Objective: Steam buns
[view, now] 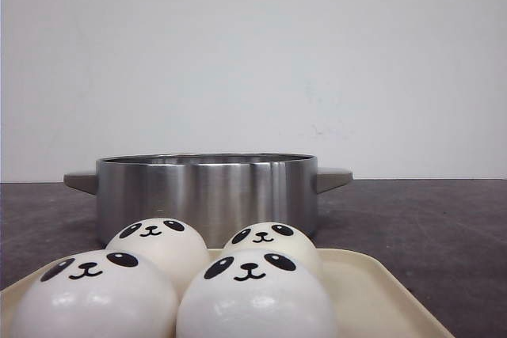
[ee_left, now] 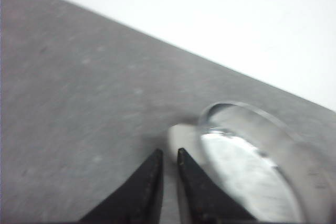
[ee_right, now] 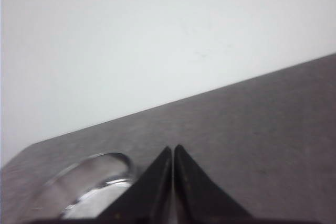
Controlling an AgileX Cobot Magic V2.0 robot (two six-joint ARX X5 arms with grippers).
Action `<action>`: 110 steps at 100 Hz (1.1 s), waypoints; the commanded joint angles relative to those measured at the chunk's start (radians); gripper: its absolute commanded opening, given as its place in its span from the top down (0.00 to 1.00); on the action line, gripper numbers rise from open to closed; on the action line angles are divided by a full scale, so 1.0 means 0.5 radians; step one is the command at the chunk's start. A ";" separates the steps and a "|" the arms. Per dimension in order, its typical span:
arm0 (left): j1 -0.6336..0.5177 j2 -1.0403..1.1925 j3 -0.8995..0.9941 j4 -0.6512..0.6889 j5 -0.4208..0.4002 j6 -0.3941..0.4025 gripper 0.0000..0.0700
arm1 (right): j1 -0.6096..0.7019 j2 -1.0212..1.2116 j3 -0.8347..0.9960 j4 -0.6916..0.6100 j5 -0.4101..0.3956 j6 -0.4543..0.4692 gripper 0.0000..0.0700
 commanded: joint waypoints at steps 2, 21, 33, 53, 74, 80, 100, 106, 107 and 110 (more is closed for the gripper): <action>-0.006 0.187 0.288 -0.021 0.021 0.113 0.99 | -0.002 0.140 0.294 -0.135 -0.006 -0.184 0.99; -0.036 0.627 0.887 -0.045 0.193 0.363 0.99 | -0.002 0.539 0.959 -0.572 -0.008 -0.516 0.99; -0.045 0.809 1.119 -0.091 0.266 0.360 0.68 | -0.002 0.697 1.192 -0.658 -0.101 -0.588 0.89; -0.105 0.855 1.177 -0.079 0.272 0.362 0.00 | -0.001 0.795 1.326 -0.616 -0.288 -0.553 0.00; -0.269 0.855 1.176 -0.280 0.269 0.362 0.00 | 0.005 0.930 1.326 -0.564 -0.517 -0.436 0.00; -0.334 0.866 1.176 -0.332 0.269 0.364 0.00 | 0.037 1.014 1.326 -0.587 -0.588 -0.381 0.00; -0.505 0.926 1.175 -0.534 0.218 0.407 0.00 | 0.491 1.302 1.326 -0.723 -0.438 -0.349 0.00; -0.539 0.935 1.175 -0.564 0.214 0.455 0.00 | 0.713 1.379 1.326 -0.808 -0.258 -0.362 0.00; -0.543 0.935 1.175 -0.565 0.214 0.459 0.00 | 0.751 1.394 1.326 -0.821 -0.226 -0.361 0.00; -0.560 0.937 1.175 -0.571 0.215 0.467 0.00 | 0.869 1.439 1.326 -0.864 -0.126 -0.356 0.00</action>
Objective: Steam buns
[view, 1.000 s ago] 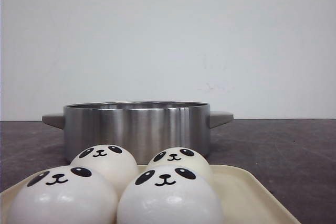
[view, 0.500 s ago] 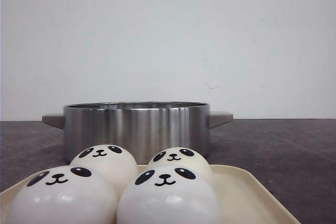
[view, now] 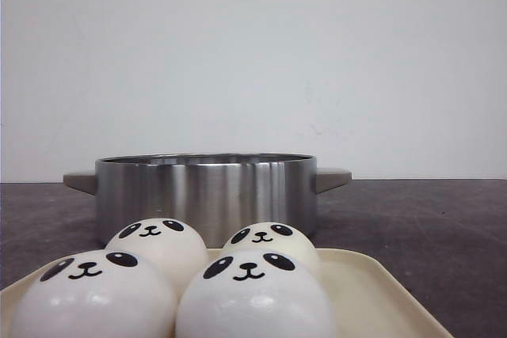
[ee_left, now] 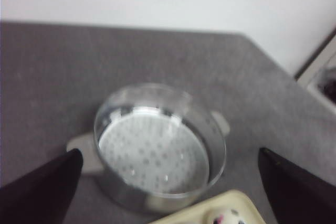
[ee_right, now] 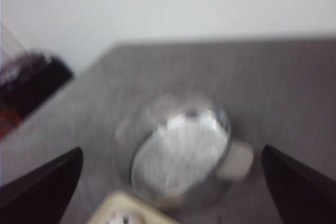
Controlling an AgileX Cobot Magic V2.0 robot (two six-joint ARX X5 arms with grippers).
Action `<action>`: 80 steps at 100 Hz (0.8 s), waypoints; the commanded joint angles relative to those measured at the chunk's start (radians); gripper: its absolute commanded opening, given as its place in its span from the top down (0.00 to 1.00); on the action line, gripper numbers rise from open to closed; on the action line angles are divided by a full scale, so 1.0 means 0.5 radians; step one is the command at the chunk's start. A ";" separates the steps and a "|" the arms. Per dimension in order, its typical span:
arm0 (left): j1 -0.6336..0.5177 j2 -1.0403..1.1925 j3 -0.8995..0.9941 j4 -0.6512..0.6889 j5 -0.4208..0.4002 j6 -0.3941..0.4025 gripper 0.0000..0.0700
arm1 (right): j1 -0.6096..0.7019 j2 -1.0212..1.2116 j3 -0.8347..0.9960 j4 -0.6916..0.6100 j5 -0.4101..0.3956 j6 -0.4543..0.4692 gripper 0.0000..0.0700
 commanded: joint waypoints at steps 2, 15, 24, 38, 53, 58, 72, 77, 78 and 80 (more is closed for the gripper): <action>-0.040 0.008 0.027 0.012 -0.010 0.075 0.00 | 0.325 0.095 0.028 -0.079 0.246 0.030 0.00; -0.111 0.010 0.027 -0.011 -0.011 0.073 0.00 | 0.803 0.364 0.028 -0.217 0.520 0.248 0.00; -0.136 0.008 0.027 -0.041 -0.014 0.083 0.00 | 1.005 0.546 0.028 -0.236 0.531 0.401 0.00; -0.172 0.005 0.027 -0.088 -0.018 0.088 0.00 | 1.196 0.785 0.028 -0.234 0.516 0.674 0.00; -0.225 0.000 0.027 -0.113 -0.047 0.088 0.00 | 1.284 1.005 0.028 -0.230 0.535 0.812 0.05; -0.245 0.000 0.027 -0.115 -0.047 0.088 0.00 | 1.286 1.077 0.028 -0.225 0.533 0.817 0.12; -0.297 0.000 0.027 -0.114 -0.050 0.088 0.00 | 1.284 1.284 0.028 -0.185 0.544 0.821 0.14; -0.314 0.000 0.027 -0.113 -0.053 0.088 0.00 | 1.284 1.350 0.028 -0.163 0.570 0.824 0.14; -0.317 0.000 0.027 -0.113 -0.053 0.088 0.00 | 1.284 1.363 0.028 -0.157 0.576 0.824 0.14; -0.323 0.000 0.027 -0.114 -0.053 0.088 0.00 | 1.284 1.387 0.028 -0.147 0.586 0.823 0.14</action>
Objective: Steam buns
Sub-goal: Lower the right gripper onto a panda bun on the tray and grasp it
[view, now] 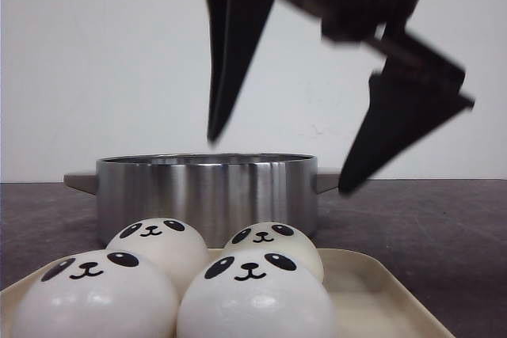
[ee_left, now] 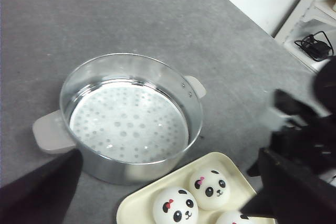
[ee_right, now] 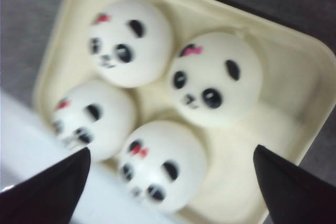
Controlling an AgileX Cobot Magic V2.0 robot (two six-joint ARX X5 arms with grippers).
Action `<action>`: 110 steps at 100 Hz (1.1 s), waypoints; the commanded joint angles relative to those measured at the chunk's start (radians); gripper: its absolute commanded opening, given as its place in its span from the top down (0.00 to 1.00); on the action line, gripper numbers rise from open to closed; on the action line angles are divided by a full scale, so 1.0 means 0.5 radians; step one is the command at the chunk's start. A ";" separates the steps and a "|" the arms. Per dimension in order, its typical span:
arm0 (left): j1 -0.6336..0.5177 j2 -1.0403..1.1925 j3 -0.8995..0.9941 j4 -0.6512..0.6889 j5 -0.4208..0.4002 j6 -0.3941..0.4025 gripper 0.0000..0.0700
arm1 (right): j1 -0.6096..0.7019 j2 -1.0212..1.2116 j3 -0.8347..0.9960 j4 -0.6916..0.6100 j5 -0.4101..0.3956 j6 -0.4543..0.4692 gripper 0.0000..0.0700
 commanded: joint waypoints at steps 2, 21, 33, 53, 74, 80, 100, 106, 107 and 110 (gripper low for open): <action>-0.028 0.008 0.027 0.017 -0.010 0.024 0.00 | 0.021 0.111 0.028 0.046 0.036 0.033 0.14; -0.073 0.008 0.027 0.013 -0.010 0.024 0.00 | 0.020 0.309 0.028 0.172 0.078 0.090 0.14; -0.095 0.008 0.027 -0.001 -0.010 0.024 0.00 | 0.008 0.381 0.028 0.222 0.156 0.137 0.16; -0.129 0.008 0.027 -0.050 -0.011 0.025 0.00 | -0.040 0.449 0.028 0.241 0.186 0.172 0.41; -0.137 0.008 0.027 -0.049 -0.011 0.026 0.00 | -0.084 0.460 0.028 0.233 0.185 0.179 1.00; -0.137 0.008 0.027 -0.048 -0.018 0.031 0.00 | -0.083 0.460 0.028 0.236 0.198 0.175 1.00; -0.137 0.008 0.027 -0.049 -0.030 0.034 0.00 | -0.032 0.326 0.030 0.237 0.200 0.159 1.00; -0.137 0.008 0.027 -0.050 -0.040 0.033 0.00 | 0.014 0.216 0.044 0.231 0.200 0.155 1.00; -0.137 0.008 0.027 -0.050 -0.042 0.033 0.00 | 0.021 0.196 0.048 0.230 0.199 0.154 1.00; -0.137 0.008 0.027 -0.049 -0.044 0.033 0.00 | 0.041 0.138 0.063 0.220 0.190 0.151 1.00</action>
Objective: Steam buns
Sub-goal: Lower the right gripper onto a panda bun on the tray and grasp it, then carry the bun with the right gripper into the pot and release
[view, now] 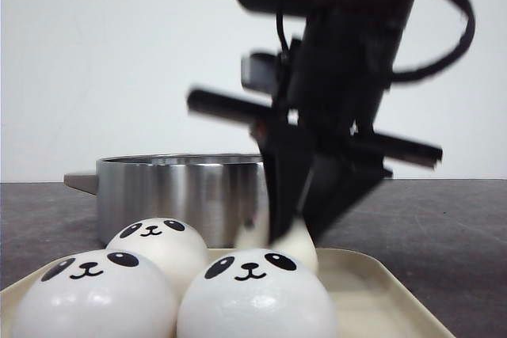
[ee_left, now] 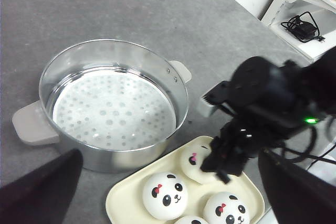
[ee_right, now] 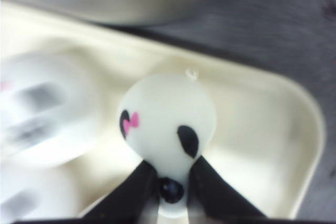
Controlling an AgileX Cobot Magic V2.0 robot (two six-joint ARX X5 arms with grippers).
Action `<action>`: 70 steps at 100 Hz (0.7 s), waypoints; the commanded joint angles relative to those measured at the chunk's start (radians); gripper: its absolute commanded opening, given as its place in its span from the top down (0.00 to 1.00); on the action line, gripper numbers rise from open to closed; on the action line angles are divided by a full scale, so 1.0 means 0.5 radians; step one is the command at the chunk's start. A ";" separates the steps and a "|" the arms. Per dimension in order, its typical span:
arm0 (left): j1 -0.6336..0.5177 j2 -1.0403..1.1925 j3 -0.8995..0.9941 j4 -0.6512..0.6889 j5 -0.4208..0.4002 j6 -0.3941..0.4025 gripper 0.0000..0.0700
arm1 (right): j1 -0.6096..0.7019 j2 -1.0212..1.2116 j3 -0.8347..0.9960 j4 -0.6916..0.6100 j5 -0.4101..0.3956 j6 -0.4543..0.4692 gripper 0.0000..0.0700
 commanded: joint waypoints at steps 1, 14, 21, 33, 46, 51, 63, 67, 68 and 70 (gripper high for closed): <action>-0.011 0.008 0.027 0.020 -0.016 0.019 0.00 | 0.070 -0.137 0.069 0.001 -0.015 -0.006 1.00; -0.011 0.008 0.027 0.030 -0.033 0.019 0.00 | 0.137 -0.367 0.218 -0.091 -0.059 -0.022 1.00; -0.010 0.009 0.027 0.035 -0.034 0.019 0.00 | 0.150 -0.458 0.364 -0.135 -0.027 -0.072 1.00; -0.010 0.009 0.027 0.047 -0.034 0.019 0.00 | 0.116 -0.487 0.642 -0.151 0.101 -0.194 1.00; -0.010 0.011 0.027 0.050 -0.034 0.019 0.00 | -0.041 -0.364 0.916 -0.172 0.118 -0.357 1.00; -0.010 0.011 0.027 0.051 -0.045 0.019 0.00 | -0.113 -0.263 1.030 -0.209 0.106 -0.425 1.00; -0.010 0.011 0.027 0.051 -0.080 0.018 0.00 | -0.254 0.009 1.257 -0.311 0.090 -0.561 1.00; -0.010 0.011 0.027 0.050 -0.085 0.018 0.00 | -0.291 0.114 1.324 -0.341 0.090 -0.593 1.00; -0.010 0.011 0.027 0.050 -0.085 0.018 0.00 | -0.300 0.138 1.338 -0.346 0.090 -0.599 1.00; -0.010 0.011 0.027 0.050 -0.085 0.019 0.00 | -0.312 0.176 1.360 -0.352 0.091 -0.610 1.00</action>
